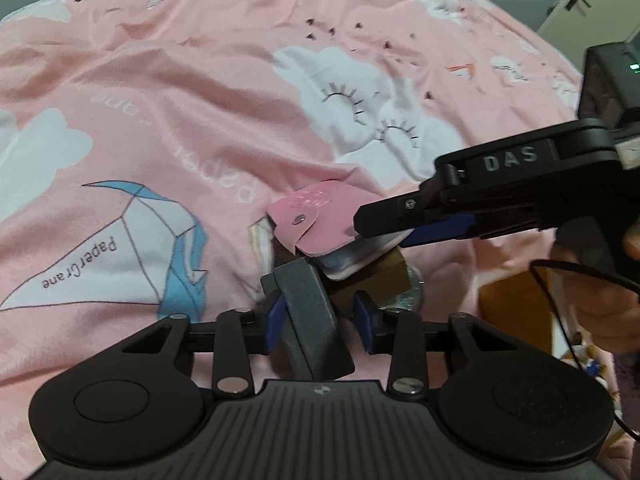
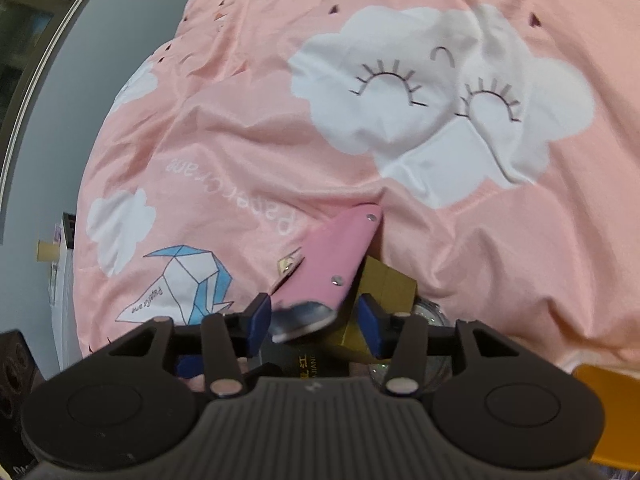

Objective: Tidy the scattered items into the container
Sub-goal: 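Grasp the grey gift box with the left gripper while the right gripper grasps the pink wallet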

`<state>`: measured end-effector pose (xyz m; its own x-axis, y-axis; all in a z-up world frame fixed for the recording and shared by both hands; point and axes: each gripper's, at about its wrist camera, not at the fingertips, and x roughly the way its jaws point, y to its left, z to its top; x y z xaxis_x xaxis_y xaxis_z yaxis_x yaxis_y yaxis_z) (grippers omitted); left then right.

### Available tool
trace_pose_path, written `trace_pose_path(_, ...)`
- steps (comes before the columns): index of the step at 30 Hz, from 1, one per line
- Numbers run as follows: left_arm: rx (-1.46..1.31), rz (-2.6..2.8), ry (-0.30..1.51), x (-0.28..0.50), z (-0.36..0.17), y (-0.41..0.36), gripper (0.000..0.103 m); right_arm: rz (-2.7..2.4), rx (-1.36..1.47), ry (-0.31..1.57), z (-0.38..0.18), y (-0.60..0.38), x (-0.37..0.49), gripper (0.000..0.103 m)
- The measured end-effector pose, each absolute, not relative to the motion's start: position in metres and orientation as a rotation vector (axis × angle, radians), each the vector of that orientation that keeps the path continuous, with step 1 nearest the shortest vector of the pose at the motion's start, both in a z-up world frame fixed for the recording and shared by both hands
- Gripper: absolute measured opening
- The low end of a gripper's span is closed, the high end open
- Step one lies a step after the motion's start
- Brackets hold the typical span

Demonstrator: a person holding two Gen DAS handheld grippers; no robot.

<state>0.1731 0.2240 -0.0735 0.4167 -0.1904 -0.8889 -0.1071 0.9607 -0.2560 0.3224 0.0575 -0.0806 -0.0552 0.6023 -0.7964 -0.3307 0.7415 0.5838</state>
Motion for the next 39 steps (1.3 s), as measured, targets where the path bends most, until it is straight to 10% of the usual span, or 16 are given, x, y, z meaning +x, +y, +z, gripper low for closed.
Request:
trace_pose_path(29,-0.188,0.194,1.094,0.142,-0.087,0.205,0.043,0.834,0.146,1.228,-0.057,0.003,0.266,0.022)
trace_pose_path(39,-0.297,0.196,1.227,0.15,-0.1,0.231,0.068,0.841,0.095,1.165,-0.064,-0.011,0.237,0.022)
